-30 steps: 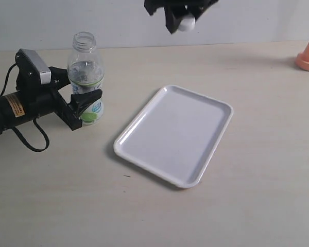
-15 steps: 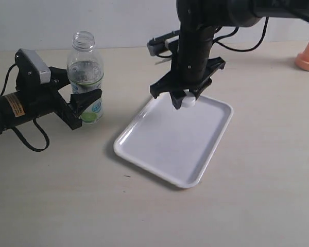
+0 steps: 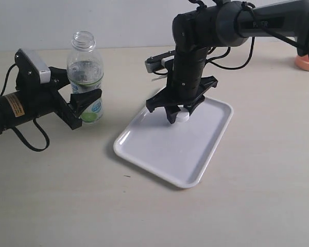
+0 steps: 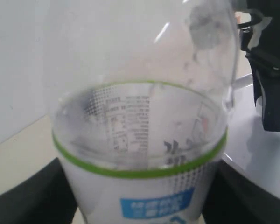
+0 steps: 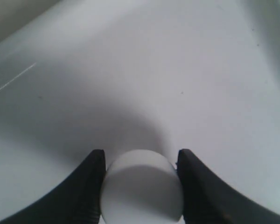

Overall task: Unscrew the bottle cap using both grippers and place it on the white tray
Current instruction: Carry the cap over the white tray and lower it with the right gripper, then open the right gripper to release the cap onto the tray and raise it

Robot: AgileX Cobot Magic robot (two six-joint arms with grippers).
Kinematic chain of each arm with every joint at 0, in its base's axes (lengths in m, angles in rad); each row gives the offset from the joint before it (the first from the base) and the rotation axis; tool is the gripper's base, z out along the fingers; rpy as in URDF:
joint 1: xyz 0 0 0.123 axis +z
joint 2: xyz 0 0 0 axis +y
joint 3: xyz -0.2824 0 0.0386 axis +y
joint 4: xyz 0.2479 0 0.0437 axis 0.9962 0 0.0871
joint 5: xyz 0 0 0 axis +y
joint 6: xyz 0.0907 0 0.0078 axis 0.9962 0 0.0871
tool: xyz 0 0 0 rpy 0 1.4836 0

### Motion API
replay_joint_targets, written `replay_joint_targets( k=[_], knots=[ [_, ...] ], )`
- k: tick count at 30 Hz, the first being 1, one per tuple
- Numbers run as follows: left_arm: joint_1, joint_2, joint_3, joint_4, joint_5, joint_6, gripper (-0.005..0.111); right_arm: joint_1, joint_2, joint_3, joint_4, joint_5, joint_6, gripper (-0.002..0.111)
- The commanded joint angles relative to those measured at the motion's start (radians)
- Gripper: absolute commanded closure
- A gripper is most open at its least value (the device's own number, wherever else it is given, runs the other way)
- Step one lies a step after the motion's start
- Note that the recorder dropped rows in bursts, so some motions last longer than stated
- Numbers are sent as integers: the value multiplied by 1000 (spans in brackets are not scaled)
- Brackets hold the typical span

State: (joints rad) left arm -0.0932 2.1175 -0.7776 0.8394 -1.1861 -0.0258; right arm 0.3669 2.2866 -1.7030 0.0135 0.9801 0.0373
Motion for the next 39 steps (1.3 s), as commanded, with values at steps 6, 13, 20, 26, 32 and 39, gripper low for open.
replay_joint_targets(
  k=[6, 13, 20, 26, 32, 39],
  knots=[
    [-2, -7, -2, -9, 2, -4, 56, -3, 5, 3, 7, -8, -13, 108],
    [-2, -7, -2, -9, 2, -4, 56, -3, 18, 3, 7, -8, -13, 105],
    [-2, -7, -2, -9, 2, -4, 56, -3, 32, 3, 7, -8, -13, 81],
    [-2, -7, -2, -9, 2, -4, 56, -3, 26, 1, 7, -4, -13, 54],
    [-2, -7, -2, -9, 2, -4, 56, -3, 4, 1, 7, 23, -13, 35],
    [-2, -7, -2, -9, 4, -15, 56, -3, -101, 1, -14, 119, -81, 35]
  ],
)
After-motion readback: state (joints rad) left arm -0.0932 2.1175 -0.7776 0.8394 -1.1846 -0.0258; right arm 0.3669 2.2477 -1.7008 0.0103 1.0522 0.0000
